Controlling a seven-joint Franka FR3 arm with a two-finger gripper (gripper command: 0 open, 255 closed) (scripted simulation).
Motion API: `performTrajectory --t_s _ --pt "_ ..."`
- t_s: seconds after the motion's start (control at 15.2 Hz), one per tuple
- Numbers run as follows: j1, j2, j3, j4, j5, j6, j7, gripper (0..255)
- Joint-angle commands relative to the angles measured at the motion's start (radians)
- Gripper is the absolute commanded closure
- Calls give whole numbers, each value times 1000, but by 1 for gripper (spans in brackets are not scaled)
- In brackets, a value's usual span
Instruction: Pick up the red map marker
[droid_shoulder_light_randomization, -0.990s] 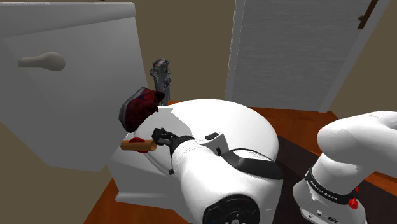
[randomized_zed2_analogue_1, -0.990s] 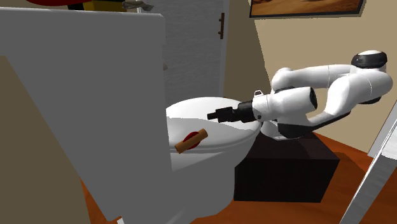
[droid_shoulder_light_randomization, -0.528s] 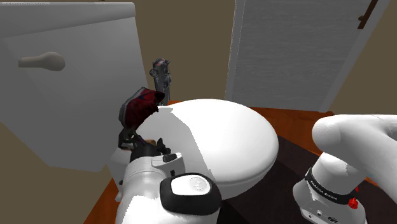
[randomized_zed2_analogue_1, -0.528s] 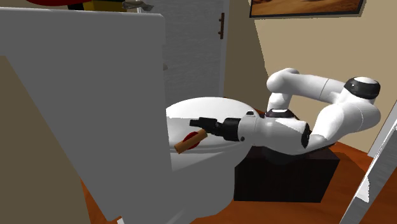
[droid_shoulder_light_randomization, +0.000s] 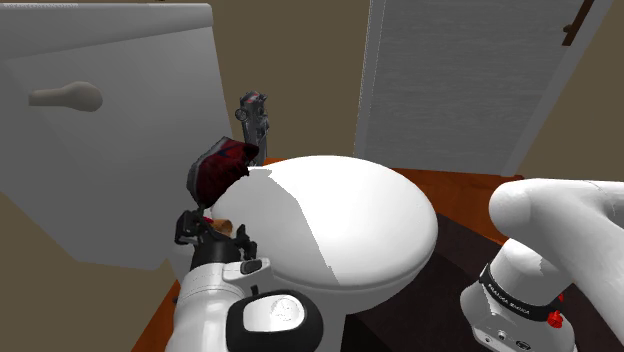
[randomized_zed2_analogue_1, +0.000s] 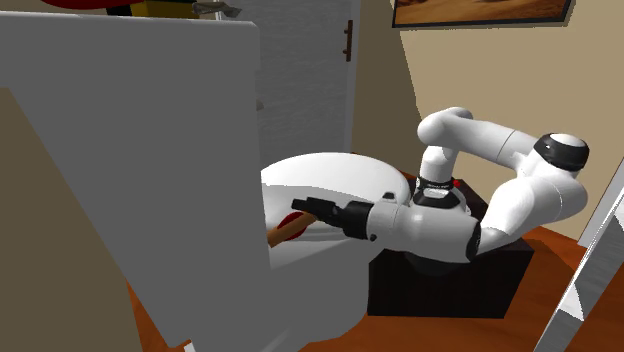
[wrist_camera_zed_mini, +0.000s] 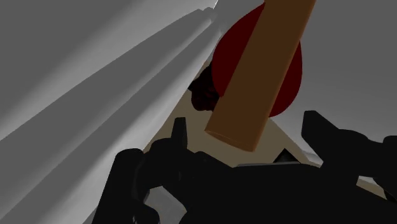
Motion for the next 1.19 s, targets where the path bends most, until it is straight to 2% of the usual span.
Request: performTrajectory --t_s 0.0,0.07,0.13,0.73,1.12 --pt "-5 -8 23 7 10 0 16 0" --pt "-5 -4 24 7 5 1 19 0" --pt "-2 -3 23 1 4 4 17 255" --pt "-5 -4 25 7 4 2 20 255" --pt "-5 27 -22 -3 -14 0 -21 255"
